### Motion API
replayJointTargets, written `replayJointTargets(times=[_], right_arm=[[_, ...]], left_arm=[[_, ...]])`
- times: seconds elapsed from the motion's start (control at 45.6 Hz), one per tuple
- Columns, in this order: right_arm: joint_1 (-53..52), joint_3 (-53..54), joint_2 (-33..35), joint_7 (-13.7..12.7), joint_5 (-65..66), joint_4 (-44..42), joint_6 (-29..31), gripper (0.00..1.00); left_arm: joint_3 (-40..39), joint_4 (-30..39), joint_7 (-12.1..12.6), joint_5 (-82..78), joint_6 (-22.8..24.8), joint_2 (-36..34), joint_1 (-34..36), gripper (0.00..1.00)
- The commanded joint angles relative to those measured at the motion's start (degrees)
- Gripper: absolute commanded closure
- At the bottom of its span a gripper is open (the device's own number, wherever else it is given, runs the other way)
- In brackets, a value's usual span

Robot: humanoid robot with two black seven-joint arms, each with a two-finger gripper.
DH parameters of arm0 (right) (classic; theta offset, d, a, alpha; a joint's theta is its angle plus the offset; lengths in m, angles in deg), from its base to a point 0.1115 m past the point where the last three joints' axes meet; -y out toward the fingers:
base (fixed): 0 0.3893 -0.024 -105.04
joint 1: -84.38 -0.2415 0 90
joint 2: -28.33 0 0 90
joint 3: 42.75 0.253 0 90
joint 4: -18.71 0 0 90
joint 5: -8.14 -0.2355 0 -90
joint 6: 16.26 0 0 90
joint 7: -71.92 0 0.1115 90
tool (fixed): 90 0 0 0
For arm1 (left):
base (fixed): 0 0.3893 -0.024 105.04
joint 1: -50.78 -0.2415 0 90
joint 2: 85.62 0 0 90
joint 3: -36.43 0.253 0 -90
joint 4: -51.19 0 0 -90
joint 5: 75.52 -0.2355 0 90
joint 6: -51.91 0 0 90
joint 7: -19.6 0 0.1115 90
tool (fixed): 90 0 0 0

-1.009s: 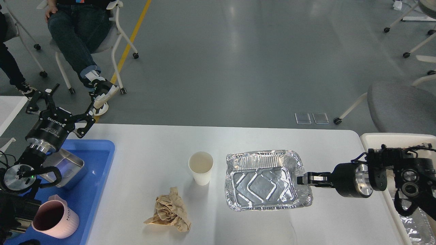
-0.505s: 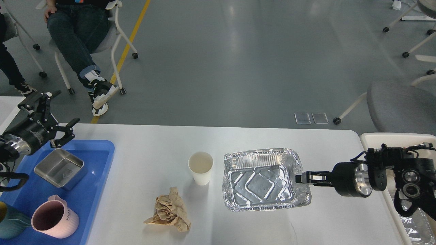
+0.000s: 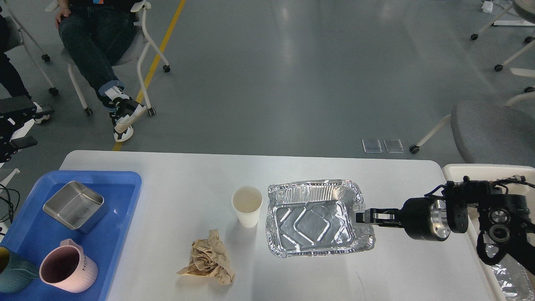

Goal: Tidy desktop

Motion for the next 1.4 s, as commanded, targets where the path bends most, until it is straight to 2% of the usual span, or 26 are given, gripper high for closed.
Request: replayJointTargets(times=[0.0, 0.176, 0.285, 0.439, 0.746, 0.878, 1.075, 1.185, 1.383], right_arm=[[-0.05, 0.50, -0.28, 0.00, 0.01, -0.07, 0.00, 1.00], [0.04, 1.38, -0.46, 0.00, 0.01, -0.07, 0.00, 1.00], [0.04, 1.38, -0.55, 0.00, -0.08, -0.07, 0.09, 1.00], [0.04, 2.08, -0.46, 0.08, -0.08, -0.07, 0.09, 1.00], [0.04, 2.26, -1.07, 0.08, -0.08, -0.07, 0.09, 1.00], [0.04, 2.26, -1.25, 0.08, -0.17, 0.02, 0.09, 1.00], [0.04, 2.26, -1.34, 0.08, -0.08, 0.02, 0.09, 1.00], [0.04, 2.26, -1.51, 0.08, -0.08, 0.02, 0.09, 1.00], [0.13, 2.26, -1.43, 0.00, -0.08, 0.64, 0.09, 1.00]], left_arm=[[1.79, 6.68, 0.50, 0.14, 3.32, -7.46, -0.18, 0.00], [0.21, 9.85, 1.56, 0.32, 13.42, -15.81, 1.13, 0.00], [0.12, 10.29, 1.73, 0.32, 19.67, -18.19, 1.58, 0.00], [-0.14, 9.59, 1.65, 0.40, 19.75, -20.30, 2.02, 0.00], [-2.43, 8.18, 0.77, 0.40, 19.75, -18.55, 3.78, 0.00], [-2.16, 8.18, 1.82, 0.05, 19.75, -17.23, 3.51, 0.00], [-2.16, 8.18, 2.87, -2.22, 19.75, -10.12, 4.65, 0.00], [-2.08, 7.48, 6.30, -11.09, 19.75, -0.90, 7.11, 0.00], [-0.85, 0.89, 13.33, -21.92, 19.75, 17.73, 12.47, 0.00]])
